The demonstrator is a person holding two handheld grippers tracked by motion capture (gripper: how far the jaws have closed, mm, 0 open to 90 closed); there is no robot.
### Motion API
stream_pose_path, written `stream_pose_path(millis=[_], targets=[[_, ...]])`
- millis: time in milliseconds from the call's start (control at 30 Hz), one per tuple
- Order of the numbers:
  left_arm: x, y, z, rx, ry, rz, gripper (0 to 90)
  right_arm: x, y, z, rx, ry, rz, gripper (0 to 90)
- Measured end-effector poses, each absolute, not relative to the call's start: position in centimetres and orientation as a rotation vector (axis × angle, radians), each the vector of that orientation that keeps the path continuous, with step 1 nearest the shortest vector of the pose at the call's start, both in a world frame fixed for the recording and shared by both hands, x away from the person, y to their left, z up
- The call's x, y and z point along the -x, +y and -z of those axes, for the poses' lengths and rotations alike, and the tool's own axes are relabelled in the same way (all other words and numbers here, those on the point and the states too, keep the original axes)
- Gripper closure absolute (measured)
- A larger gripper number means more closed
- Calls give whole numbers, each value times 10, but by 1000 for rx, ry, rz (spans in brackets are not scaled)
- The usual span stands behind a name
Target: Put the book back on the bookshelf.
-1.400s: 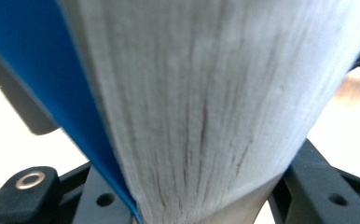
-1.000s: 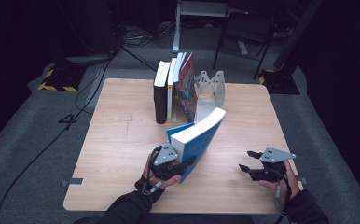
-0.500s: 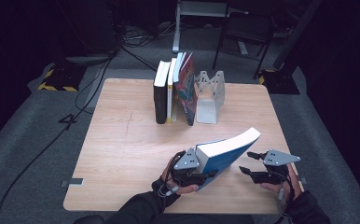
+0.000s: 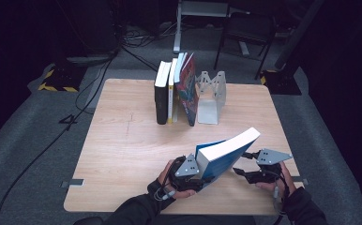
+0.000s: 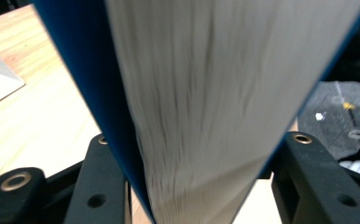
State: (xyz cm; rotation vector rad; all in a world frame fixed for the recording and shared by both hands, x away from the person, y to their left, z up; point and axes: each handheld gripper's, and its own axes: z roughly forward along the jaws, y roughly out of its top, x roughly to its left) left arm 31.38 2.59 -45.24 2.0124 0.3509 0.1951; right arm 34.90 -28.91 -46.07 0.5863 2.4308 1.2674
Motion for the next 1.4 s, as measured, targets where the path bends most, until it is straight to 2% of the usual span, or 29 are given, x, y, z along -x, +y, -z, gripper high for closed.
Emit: stream_pose_path(millis=[367,667,700,767,933,1133,1300,1400], targets=[[-306,31,462,-2112,340,-264,546,-366,-281,454,-464,2504,-1368,280],[-306,38,464,-2145,381,-347,523,-361,-292,452,-467,2507,-1377,417],[-307,41,463,-2153,389,-361,511,-356,-295,450,-438,2520,-1358,465],[-309,43,462,-2159,393,-377,485,-350,-299,447,-386,2539,-1358,502],[-311,43,463,-2184,375,-428,448,-337,-296,437,-285,2556,-1327,509],[-315,44,466,-2189,399,-471,428,-323,-285,414,-197,2480,-1495,505],[-323,46,468,-2176,427,-440,424,-314,-268,398,-209,2420,-1471,505],[-328,48,468,-2159,449,-439,405,-317,-268,398,-249,2422,-1492,554]])
